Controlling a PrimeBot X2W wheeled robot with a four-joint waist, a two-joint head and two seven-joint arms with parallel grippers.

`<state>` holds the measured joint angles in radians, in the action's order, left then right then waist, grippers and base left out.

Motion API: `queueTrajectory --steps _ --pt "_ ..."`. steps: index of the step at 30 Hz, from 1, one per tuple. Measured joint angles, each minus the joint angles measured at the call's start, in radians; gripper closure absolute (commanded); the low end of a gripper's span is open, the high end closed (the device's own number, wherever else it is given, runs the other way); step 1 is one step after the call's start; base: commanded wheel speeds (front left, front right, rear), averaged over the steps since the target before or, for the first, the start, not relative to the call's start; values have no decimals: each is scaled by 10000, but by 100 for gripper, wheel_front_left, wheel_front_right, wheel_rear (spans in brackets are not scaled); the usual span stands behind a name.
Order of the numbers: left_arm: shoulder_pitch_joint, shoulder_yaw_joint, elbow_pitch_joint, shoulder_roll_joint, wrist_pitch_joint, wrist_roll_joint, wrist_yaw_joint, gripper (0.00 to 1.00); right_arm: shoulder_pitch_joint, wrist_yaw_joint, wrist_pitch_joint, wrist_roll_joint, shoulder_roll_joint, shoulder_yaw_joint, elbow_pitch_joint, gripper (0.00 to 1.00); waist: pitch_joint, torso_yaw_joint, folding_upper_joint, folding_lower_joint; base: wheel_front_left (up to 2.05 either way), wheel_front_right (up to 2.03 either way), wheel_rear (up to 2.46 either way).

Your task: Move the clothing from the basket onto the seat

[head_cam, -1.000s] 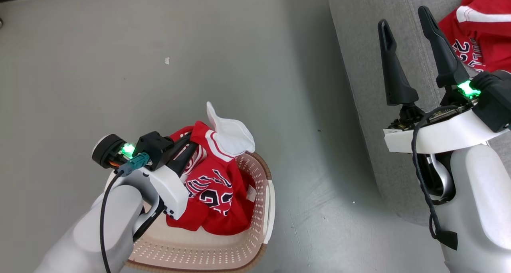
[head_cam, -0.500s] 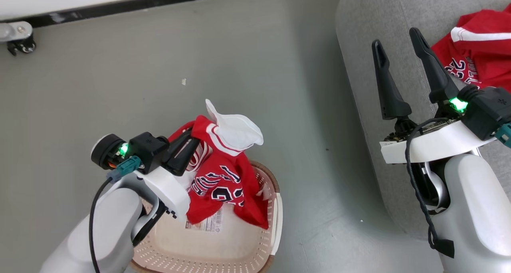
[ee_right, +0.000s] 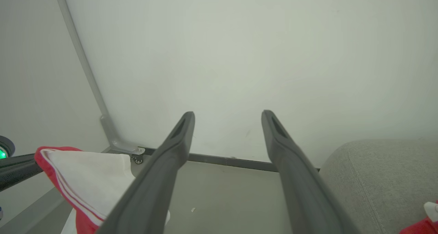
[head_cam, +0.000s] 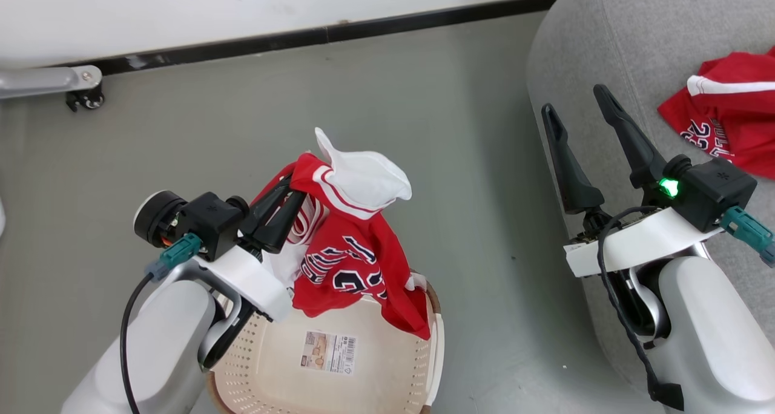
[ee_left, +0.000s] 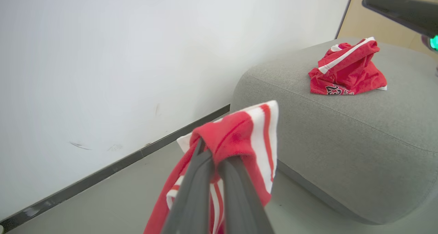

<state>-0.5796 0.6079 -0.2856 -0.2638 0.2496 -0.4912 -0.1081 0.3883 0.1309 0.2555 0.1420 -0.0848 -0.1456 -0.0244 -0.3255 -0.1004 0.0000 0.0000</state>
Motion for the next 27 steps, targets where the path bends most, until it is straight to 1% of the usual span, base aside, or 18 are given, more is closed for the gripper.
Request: queueTrajectory --steps 10,17,27 --pt "178 -117 405 -15 0 121 0 100 -371 0 -2 173 -174 -313 -228 0 507 334 0 1 0 0 0" --pt "178 -111 483 10 0 198 56 100 -388 0 -2 364 -230 -635 -272 0 807 536 0 0 0 0 0" --pt "149 -105 531 58 -2 192 56 100 -775 0 -2 594 -403 -811 -464 0 1192 754 0 0 0 0 0"
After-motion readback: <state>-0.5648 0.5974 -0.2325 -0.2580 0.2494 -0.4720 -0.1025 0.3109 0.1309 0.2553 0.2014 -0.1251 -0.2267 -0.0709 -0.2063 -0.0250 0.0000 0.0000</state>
